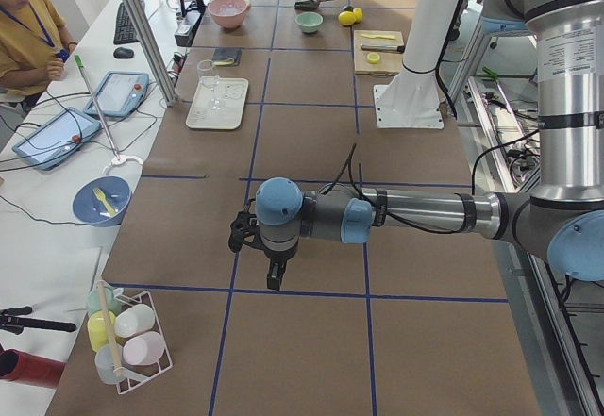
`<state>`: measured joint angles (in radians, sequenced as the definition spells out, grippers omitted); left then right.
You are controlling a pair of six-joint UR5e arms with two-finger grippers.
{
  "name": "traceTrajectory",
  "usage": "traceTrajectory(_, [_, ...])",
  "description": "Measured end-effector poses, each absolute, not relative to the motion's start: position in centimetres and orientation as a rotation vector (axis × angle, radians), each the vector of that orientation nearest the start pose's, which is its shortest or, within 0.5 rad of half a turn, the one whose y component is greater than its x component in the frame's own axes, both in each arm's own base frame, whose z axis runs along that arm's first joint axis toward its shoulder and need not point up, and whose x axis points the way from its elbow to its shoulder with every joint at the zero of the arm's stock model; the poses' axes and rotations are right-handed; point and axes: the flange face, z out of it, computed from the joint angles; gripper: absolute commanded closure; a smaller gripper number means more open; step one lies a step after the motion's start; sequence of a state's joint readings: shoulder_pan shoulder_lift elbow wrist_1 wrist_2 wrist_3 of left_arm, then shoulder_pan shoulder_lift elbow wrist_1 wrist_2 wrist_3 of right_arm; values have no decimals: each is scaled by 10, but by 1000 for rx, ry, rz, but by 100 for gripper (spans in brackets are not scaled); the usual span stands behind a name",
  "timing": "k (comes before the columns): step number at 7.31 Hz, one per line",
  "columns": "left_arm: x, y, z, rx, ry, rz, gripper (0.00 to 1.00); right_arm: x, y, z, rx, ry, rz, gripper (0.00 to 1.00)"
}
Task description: Pour ice into bowl
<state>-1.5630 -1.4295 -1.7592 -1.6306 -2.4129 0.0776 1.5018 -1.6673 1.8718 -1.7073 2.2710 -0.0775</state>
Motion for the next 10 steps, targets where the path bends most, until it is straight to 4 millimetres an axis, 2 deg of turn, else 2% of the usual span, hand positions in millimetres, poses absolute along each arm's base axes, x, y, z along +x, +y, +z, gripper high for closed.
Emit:
traceTrajectory(3, [-56, -443, 616, 142, 833, 135, 0, 36, -458, 561, 111, -704, -181, 0])
traceTrajectory(5, [-56, -444, 615, 145, 832, 137, 0, 33, -474, 550, 201, -727, -203, 0])
traceTrajectory(7, [-56, -444, 613, 148, 832, 138, 0, 23, -475, 541, 203, -806, -132, 0])
traceTrajectory(10, [-56, -445, 611, 154, 833, 141, 0, -33, -463, 517, 339, -869, -219, 0])
